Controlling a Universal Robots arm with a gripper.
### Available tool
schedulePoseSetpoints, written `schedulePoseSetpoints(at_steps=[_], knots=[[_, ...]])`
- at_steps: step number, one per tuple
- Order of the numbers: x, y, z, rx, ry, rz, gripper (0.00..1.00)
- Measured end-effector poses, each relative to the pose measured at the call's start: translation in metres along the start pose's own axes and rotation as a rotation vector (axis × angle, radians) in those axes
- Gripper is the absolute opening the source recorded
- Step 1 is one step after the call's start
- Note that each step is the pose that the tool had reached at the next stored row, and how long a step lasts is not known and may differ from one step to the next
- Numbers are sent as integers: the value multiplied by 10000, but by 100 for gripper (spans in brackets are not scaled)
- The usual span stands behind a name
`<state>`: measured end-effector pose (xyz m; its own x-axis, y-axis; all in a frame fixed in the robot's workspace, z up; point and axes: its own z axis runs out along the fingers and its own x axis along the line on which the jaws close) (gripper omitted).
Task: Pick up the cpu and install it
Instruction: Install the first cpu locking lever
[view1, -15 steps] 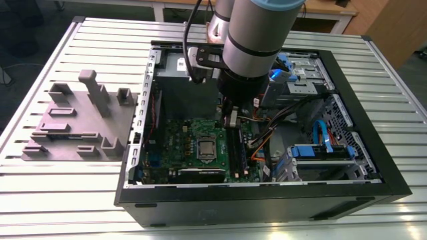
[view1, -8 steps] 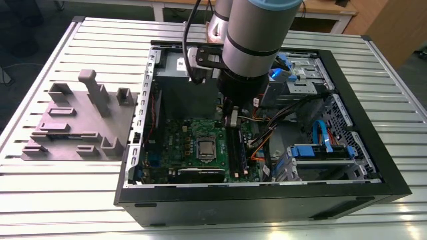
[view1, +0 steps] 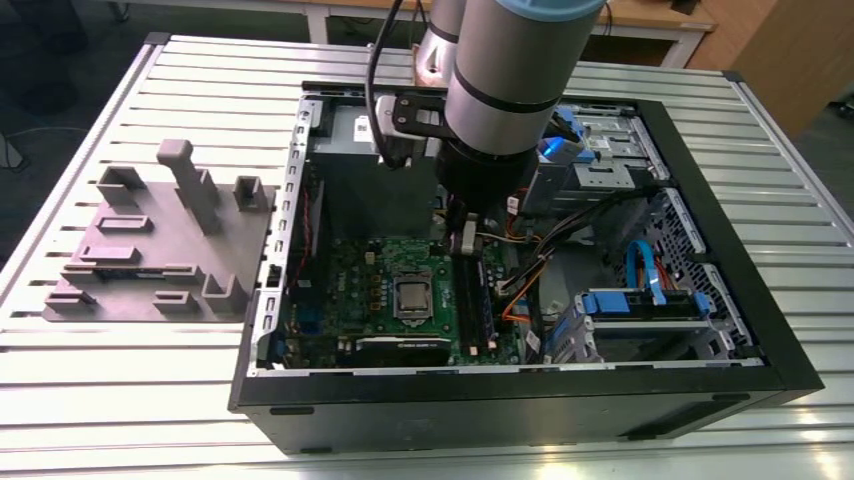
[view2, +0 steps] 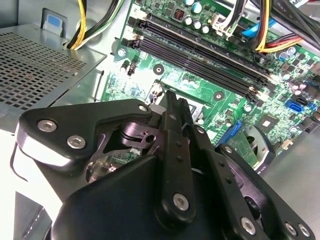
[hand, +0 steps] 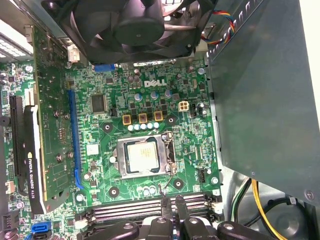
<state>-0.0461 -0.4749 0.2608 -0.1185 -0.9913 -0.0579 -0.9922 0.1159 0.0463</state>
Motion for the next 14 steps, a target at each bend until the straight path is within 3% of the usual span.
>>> schedulePoseSetpoints(at_steps=[3, 4, 14], knots=[[0, 0, 0, 4, 0, 0, 16], [0, 0, 0, 6, -1, -1, 10], [0, 0, 0, 20, -3, -1, 10]])
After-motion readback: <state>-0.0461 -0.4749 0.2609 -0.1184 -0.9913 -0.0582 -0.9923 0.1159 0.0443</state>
